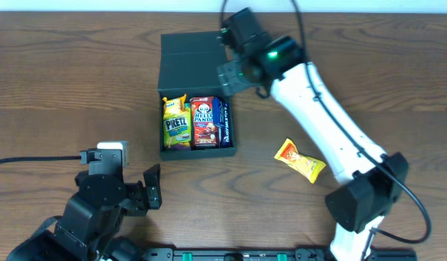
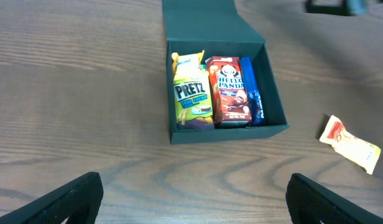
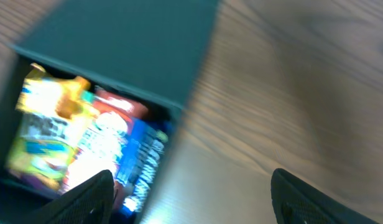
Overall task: Pack container
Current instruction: 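Lift the right gripper out of the box toward the orange candy, then lower the right gripper onto the orange candy packet and grasp it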
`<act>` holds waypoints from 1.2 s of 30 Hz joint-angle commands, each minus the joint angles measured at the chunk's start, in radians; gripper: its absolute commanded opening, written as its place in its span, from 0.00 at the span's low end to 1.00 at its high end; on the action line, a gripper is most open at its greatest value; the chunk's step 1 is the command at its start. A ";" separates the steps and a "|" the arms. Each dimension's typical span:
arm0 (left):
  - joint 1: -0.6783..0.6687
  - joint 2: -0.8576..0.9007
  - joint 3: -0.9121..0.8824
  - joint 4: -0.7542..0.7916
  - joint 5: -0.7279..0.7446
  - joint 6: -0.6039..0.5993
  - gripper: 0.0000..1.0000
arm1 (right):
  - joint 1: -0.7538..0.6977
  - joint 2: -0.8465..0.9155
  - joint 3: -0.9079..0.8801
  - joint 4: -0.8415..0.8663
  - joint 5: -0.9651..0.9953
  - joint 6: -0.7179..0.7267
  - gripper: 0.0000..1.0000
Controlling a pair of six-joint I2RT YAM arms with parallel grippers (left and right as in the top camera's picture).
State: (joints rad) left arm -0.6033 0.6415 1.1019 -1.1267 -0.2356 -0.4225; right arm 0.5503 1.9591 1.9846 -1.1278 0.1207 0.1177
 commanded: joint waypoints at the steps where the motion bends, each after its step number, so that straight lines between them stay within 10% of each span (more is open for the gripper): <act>1: 0.001 -0.002 0.006 -0.003 0.000 -0.011 0.95 | -0.045 -0.029 0.016 -0.096 0.010 -0.101 0.79; 16: 0.001 -0.002 0.006 -0.003 0.000 -0.011 0.95 | -0.196 -0.041 -0.168 -0.301 -0.043 -0.126 0.73; 36: 0.001 -0.002 0.006 -0.003 0.000 -0.011 0.95 | -0.200 -0.344 -0.857 0.080 -0.095 -0.188 0.75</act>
State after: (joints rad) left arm -0.6033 0.6415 1.1019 -1.1263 -0.2356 -0.4225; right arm 0.3553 1.6196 1.1595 -1.0634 0.0406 -0.0383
